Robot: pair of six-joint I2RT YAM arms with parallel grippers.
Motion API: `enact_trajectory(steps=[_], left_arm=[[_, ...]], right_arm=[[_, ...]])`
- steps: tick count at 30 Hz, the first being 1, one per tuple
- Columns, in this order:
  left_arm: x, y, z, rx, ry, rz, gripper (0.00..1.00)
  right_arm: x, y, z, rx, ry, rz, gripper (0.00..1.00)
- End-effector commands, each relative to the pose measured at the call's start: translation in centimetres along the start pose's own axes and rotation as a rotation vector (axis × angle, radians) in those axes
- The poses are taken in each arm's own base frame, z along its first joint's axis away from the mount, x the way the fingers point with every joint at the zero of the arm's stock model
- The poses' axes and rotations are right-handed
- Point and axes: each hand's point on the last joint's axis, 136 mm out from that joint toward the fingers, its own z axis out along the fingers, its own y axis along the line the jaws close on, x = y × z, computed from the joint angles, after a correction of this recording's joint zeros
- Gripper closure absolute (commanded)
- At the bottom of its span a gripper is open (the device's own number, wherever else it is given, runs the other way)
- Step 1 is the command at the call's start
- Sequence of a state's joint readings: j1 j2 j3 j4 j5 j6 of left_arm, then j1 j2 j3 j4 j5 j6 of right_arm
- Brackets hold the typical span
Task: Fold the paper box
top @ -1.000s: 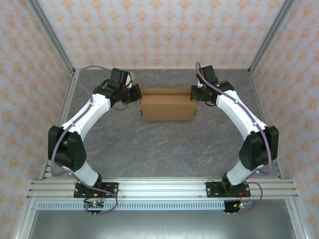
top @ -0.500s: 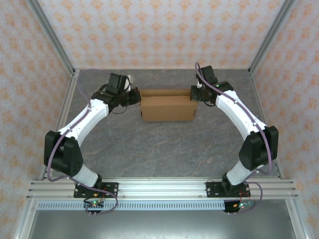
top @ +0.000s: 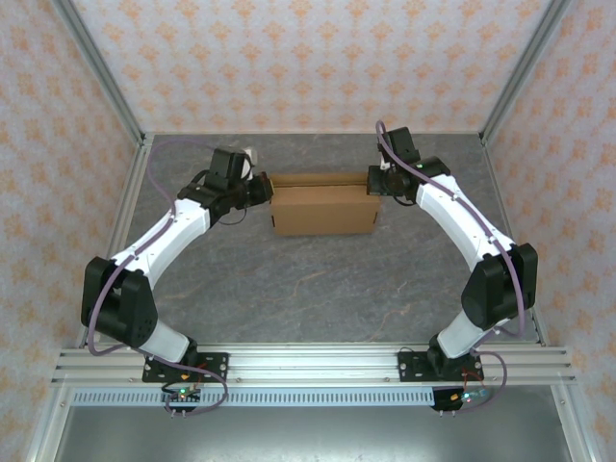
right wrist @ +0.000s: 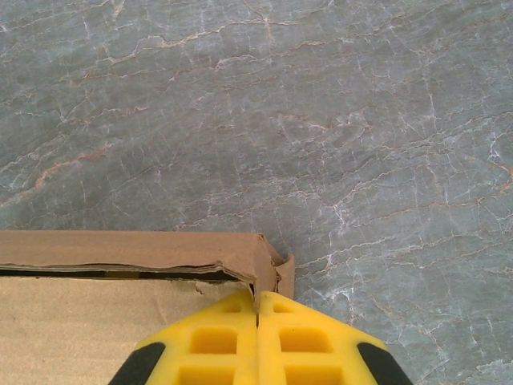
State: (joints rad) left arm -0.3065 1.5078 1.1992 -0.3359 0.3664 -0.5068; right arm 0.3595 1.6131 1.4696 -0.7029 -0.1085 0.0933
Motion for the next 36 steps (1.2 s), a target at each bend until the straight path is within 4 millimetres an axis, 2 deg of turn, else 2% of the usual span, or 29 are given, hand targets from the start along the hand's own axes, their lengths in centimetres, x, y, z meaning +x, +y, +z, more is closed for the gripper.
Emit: enact_trajectory(steps=[1, 7, 11, 21, 24, 28, 32, 36], left_arm=[[1.5, 1.2, 0.1, -0.065, 0.028, -0.021, 1.00], [-0.6, 0.0, -1.3, -0.057, -0.012, -0.017, 1.00], [-1.4, -0.8, -1.5, -0.018, -0.011, -0.044, 1.00], [-1.1, -1.9, -0.1, 0.080, 0.041, -0.124, 1.00], [-1.1, -1.6, -0.3, 0.069, 0.034, -0.123, 1.00], [-0.8, -0.2, -0.9, -0.001, 0.015, -0.081, 1.00], [0.3, 1.9, -1.2, -0.083, 0.017, -0.036, 1.00], [1.3, 2.7, -0.9, -0.104, 0.038, -0.020, 1.00]], right_arm=[[3.2, -0.5, 1.3, 0.029, 0.122, -0.017, 0.99], [3.5, -0.8, 1.3, 0.043, 0.121, -0.022, 1.00], [3.8, -1.0, 1.7, 0.054, 0.130, -0.027, 1.00], [4.1, -1.1, 1.7, 0.058, 0.132, -0.031, 1.00], [4.2, -1.2, 1.7, 0.060, 0.134, -0.032, 1.00], [4.1, -1.1, 1.6, 0.063, 0.129, -0.034, 1.00], [3.9, -1.1, 1.4, 0.063, 0.123, -0.031, 1.00], [3.6, -1.3, 1.3, 0.070, 0.118, -0.029, 1.00]])
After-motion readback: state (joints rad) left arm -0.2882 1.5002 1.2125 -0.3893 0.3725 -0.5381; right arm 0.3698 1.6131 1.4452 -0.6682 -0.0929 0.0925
